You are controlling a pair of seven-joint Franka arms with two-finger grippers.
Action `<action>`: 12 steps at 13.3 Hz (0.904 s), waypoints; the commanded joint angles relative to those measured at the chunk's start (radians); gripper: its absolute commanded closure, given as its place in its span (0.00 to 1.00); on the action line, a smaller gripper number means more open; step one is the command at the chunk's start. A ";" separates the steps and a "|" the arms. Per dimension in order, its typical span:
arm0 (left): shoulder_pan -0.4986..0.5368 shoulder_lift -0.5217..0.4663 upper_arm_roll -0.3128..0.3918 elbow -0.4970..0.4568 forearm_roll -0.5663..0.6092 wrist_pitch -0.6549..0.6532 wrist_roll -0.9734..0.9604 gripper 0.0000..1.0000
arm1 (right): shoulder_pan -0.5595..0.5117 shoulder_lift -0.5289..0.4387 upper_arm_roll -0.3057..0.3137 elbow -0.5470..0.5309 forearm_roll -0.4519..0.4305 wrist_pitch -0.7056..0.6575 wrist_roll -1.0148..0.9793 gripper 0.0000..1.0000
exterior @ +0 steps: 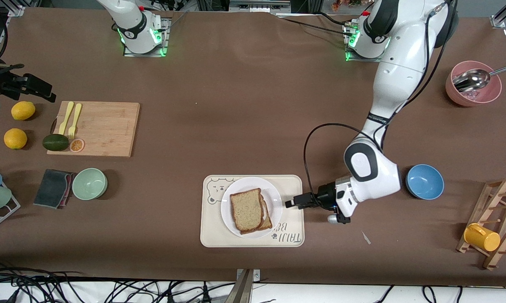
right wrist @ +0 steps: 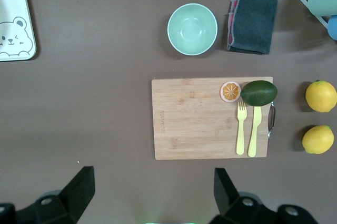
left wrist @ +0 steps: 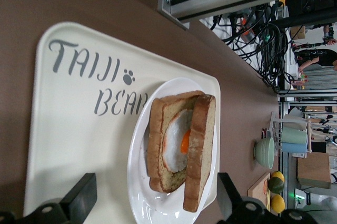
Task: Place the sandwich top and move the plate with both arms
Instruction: 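Open the left gripper and pull it away from the plate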
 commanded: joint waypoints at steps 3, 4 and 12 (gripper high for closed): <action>0.018 -0.122 0.028 -0.038 0.362 -0.052 -0.260 0.00 | -0.003 -0.013 0.004 -0.012 0.006 -0.005 0.000 0.00; 0.029 -0.145 0.035 -0.045 0.450 -0.079 -0.310 0.00 | -0.003 -0.013 0.004 -0.012 0.006 -0.005 0.000 0.00; 0.141 -0.381 0.038 -0.172 0.991 -0.331 -0.492 0.00 | -0.003 -0.013 0.004 -0.012 0.006 -0.005 0.000 0.00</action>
